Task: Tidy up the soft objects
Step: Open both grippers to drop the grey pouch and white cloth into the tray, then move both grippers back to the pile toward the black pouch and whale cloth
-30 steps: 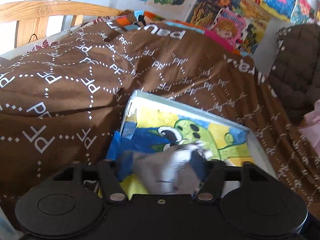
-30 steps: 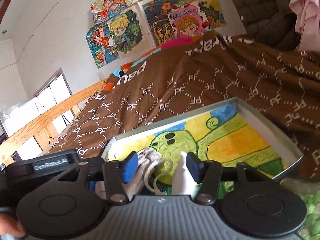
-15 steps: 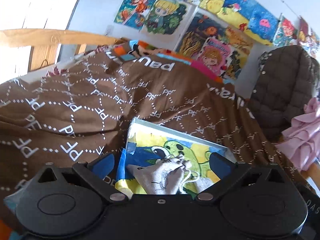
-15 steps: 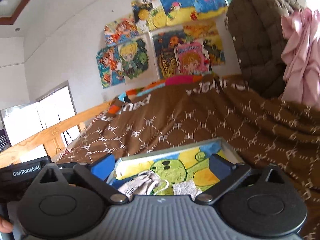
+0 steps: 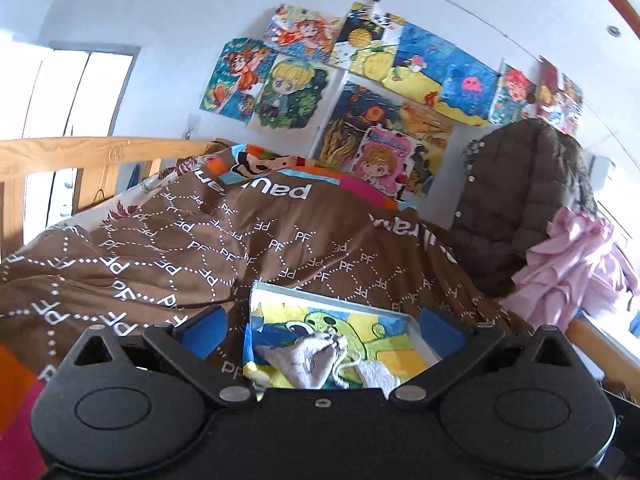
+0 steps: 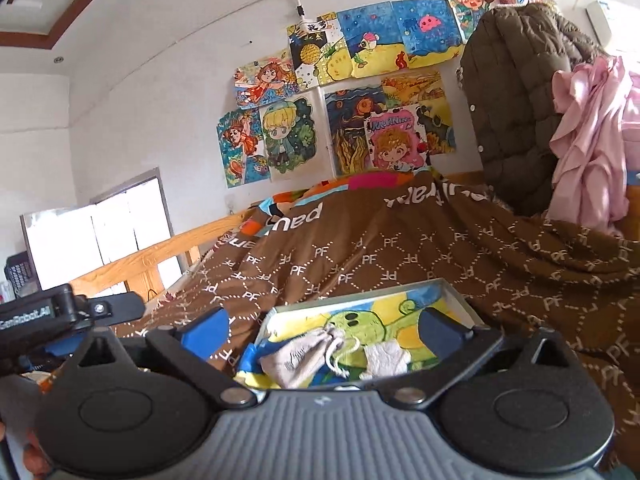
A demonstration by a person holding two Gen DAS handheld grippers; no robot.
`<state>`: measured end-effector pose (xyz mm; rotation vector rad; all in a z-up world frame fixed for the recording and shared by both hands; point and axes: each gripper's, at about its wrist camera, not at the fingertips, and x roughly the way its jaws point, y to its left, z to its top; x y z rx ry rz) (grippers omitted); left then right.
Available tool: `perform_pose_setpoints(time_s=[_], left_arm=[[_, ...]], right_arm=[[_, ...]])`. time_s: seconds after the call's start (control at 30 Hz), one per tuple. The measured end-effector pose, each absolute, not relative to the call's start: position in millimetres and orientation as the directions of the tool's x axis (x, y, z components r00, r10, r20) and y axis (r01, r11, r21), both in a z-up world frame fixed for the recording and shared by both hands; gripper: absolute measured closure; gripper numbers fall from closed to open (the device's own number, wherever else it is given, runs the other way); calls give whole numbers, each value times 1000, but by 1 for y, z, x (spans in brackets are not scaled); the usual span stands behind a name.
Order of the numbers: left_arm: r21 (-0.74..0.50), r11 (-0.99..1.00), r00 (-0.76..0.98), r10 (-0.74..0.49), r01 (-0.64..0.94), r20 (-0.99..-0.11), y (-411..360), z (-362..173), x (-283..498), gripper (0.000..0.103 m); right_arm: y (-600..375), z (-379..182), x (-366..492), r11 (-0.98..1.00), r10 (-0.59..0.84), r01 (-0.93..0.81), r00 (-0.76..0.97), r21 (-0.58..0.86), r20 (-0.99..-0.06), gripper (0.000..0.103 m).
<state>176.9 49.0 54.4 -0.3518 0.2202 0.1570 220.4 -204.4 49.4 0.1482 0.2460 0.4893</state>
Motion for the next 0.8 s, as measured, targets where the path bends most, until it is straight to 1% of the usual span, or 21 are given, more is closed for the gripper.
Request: perform_pose_setpoints(time_s=[0.1,0.27,0.43,0.63,0.7,0.8], left_arm=[[-315,932,965,104,-179,-239,45,51,153,1],[-285,945,960,86,-163,-265,47,40,124,1],[-269,951,956,70,-150,-285,48,27,105,1],[-267,957,950,23,-111,-313,43,13,92,1],[-262,960,945,7,-97,-326,40,8,90,1],[-250,966,933,-22,-73,-358,36,-2,86,1]], right_arm=[[-210,48,200,881,466,-433,864,191,-189,0],[-222,37,164,905,418,-393,892,165,-170,0],[-236,26,130,912,398,-367,900,185,-177,0],[-244,16,107,918,385,-332,881,218,-276,0],[-241,13,100,924,376,-330,876,194,-301,0],[-232,9,91,948,318,-292,880,126,-352,0]])
